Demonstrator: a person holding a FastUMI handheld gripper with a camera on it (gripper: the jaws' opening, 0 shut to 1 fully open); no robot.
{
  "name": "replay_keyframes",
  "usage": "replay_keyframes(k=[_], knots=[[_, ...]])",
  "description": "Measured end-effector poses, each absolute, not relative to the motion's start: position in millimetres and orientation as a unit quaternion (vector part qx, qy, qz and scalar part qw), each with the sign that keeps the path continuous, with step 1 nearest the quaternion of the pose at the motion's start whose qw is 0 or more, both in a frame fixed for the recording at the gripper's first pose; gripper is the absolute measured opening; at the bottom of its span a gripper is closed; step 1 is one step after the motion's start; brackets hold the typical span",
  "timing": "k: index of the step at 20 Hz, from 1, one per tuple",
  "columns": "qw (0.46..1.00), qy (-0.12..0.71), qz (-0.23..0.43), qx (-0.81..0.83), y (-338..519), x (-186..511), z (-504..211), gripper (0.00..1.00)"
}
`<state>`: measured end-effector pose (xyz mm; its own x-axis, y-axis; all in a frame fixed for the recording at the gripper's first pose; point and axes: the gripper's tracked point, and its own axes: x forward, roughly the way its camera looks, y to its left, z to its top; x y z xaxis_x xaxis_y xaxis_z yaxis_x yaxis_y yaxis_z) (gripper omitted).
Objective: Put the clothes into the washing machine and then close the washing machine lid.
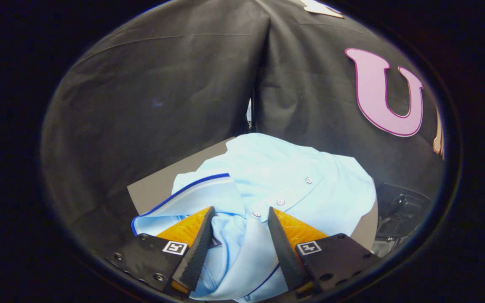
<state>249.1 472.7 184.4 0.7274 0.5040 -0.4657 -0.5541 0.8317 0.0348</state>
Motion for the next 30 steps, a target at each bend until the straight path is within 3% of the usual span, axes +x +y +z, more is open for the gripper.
replay_keyframes(k=[2,5,6,17,30], knots=[[0.928,0.236,0.285,-0.049,473.0,248.1,183.1,0.32],[0.933,0.228,0.274,-0.059,474.0,249.2,182.9,0.32],[0.933,0.224,0.273,-0.065,473.5,248.3,185.2,0.11],[0.941,0.177,0.267,-0.106,467.5,245.6,190.5,0.10],[0.952,0.170,0.238,-0.089,402.8,236.3,193.8,0.10]])
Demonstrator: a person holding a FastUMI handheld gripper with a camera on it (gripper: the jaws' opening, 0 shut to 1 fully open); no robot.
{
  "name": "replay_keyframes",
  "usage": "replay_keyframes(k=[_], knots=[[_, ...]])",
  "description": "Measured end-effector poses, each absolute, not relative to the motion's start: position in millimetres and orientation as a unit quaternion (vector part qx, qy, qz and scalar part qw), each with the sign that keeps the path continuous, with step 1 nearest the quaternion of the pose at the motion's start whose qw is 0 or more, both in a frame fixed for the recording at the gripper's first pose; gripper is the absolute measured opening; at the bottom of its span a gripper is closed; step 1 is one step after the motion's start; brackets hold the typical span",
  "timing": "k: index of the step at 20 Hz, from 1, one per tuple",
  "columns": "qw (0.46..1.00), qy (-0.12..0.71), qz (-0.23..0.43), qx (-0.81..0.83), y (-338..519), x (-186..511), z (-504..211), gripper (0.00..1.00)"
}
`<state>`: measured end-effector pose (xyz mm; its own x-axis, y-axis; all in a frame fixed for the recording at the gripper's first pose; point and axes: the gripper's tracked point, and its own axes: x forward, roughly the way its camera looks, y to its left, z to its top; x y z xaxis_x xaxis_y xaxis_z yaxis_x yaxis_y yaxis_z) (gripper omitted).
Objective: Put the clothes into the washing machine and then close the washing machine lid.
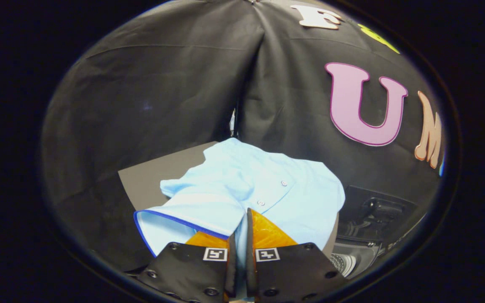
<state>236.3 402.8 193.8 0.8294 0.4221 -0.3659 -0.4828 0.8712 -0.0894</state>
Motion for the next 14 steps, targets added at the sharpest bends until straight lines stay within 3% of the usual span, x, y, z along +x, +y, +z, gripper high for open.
replay_keyframes(k=[14], knots=[[0.971,0.160,0.165,-0.065,312.6,251.4,200.5,0.10]])
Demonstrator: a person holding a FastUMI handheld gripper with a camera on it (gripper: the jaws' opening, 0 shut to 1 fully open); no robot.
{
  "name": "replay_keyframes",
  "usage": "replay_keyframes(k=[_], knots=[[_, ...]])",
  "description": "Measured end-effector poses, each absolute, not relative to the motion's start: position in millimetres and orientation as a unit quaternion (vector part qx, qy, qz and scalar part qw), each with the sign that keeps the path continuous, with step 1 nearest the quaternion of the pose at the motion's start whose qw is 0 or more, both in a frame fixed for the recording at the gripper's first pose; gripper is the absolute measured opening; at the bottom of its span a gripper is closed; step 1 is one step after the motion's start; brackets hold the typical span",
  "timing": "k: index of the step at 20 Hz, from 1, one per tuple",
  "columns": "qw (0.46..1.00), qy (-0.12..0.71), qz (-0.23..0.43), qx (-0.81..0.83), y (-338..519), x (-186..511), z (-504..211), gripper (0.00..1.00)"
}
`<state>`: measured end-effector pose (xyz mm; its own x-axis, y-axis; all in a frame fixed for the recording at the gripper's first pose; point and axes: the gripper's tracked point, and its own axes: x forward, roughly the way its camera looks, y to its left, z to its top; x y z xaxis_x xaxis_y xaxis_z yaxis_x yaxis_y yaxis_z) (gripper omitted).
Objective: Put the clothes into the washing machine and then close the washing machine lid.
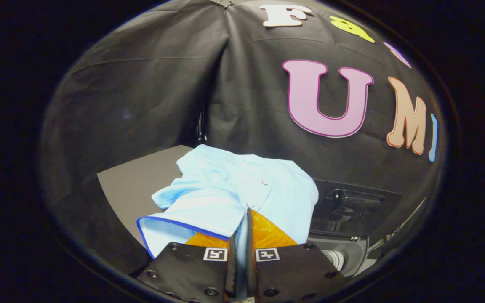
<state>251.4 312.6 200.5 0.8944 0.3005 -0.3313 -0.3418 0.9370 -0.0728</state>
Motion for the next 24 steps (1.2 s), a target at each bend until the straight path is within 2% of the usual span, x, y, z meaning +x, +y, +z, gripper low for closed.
replay_keyframes(k=[6,11,19,24], knots=[[0.977,0.155,0.132,-0.062,276.9,260.6,199.9,0.10],[0.983,0.151,0.073,-0.074,225.8,273.7,194.1,0.10],[0.979,0.190,-0.021,-0.076,143.4,300.3,134.7,0.10],[0.968,0.232,-0.048,-0.083,115.8,302.4,86.3,0.31]])
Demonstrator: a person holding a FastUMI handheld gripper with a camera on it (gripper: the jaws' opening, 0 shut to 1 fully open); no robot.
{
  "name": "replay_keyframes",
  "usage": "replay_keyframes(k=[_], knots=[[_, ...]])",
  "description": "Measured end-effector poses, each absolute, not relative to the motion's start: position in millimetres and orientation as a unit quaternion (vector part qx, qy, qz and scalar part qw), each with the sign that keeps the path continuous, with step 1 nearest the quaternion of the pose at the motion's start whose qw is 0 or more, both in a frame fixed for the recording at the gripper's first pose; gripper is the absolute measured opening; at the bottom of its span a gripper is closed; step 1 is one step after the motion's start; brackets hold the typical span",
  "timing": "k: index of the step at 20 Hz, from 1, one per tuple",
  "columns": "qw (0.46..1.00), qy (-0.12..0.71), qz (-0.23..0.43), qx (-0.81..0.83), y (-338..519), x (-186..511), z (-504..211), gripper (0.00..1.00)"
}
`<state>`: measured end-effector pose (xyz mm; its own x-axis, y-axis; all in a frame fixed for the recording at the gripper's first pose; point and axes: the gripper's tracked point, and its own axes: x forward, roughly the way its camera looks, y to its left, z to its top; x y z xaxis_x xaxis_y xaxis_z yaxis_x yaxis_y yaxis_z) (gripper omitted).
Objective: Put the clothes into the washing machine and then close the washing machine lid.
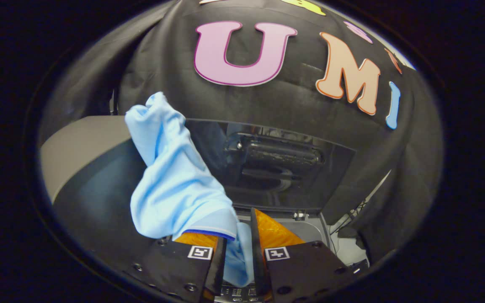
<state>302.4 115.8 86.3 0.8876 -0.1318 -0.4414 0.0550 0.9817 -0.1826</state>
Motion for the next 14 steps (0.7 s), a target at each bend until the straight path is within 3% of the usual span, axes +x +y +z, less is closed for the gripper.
replay_keyframes(k=[7,14], knots=[[0.963,0.258,-0.063,-0.049,100.8,301.7,53.8,0.31],[0.953,0.289,-0.067,-0.058,91.3,295.1,26.9,0.67]])
